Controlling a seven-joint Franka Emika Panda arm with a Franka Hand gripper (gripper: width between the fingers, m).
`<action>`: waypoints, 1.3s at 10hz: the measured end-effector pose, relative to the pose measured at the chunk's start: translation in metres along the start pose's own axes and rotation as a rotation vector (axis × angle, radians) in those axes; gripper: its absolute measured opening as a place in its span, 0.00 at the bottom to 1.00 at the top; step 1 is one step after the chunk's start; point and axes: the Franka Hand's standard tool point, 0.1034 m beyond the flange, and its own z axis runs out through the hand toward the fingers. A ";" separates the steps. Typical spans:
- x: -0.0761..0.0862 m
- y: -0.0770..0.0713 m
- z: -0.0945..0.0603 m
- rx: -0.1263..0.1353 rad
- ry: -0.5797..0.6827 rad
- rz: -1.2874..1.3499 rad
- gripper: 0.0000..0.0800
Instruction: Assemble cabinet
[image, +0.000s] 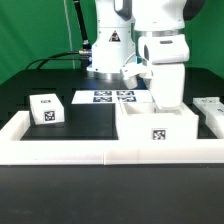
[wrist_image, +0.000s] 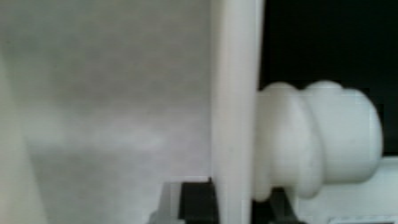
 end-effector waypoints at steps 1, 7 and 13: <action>0.010 0.003 0.000 -0.003 0.003 -0.003 0.05; 0.043 0.009 0.002 -0.009 0.013 0.002 0.05; 0.041 0.010 -0.031 -0.055 0.007 0.072 0.71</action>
Offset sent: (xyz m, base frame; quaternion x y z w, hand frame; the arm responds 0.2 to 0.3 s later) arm 0.0078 0.0336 -0.0029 -0.0030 0.0004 -0.0201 0.9998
